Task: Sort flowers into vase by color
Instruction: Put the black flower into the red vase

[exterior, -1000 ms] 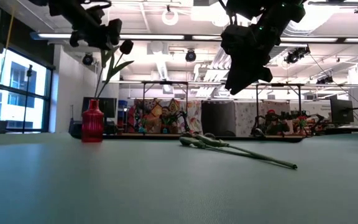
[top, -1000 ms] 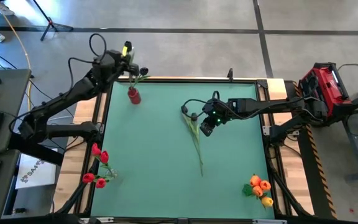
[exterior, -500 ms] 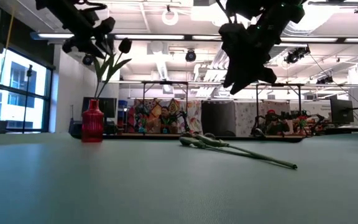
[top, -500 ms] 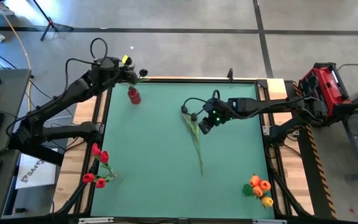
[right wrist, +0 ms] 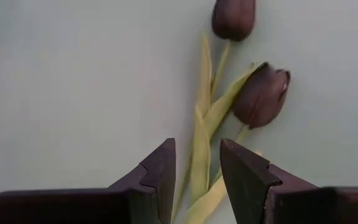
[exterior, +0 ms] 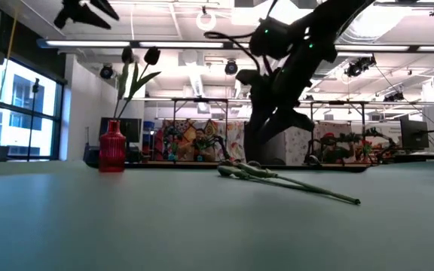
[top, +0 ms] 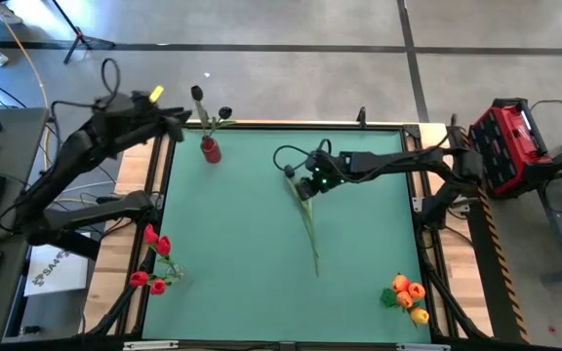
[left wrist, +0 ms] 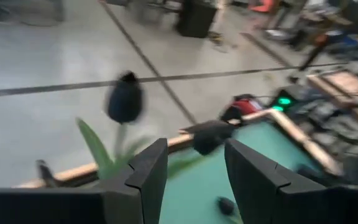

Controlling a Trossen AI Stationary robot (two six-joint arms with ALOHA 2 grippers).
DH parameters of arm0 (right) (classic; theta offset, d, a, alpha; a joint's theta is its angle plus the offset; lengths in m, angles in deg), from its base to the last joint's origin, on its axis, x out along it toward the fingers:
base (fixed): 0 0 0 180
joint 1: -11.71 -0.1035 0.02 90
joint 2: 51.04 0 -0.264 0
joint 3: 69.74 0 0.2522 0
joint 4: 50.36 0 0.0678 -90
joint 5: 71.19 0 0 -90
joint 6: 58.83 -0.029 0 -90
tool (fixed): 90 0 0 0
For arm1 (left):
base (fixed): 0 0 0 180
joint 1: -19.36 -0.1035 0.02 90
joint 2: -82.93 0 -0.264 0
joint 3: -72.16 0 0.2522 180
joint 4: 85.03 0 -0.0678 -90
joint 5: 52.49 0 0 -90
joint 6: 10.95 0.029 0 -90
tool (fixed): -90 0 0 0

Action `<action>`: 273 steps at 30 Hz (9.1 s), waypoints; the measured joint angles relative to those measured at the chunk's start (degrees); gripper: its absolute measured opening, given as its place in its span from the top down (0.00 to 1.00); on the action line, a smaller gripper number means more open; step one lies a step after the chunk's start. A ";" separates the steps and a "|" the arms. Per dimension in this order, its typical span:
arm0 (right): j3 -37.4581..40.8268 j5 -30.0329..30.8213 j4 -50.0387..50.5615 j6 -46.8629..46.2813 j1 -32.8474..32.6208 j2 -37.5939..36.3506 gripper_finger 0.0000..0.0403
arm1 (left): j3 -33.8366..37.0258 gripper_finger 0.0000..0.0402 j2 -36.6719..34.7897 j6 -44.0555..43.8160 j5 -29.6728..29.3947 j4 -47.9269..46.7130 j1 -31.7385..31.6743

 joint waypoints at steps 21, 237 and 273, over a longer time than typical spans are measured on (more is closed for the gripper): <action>-0.87 0.80 -0.58 -2.06 1.77 8.57 0.73 | 15.09 0.70 -14.76 -13.49 -0.49 -7.19 17.03; -22.20 -4.40 16.66 29.41 -0.67 18.27 0.70 | 32.39 0.58 4.73 -10.87 -42.77 26.65 17.08; -12.74 -3.71 13.16 12.88 -4.11 18.45 0.98 | 31.76 0.58 -0.54 -15.85 -15.93 16.26 15.05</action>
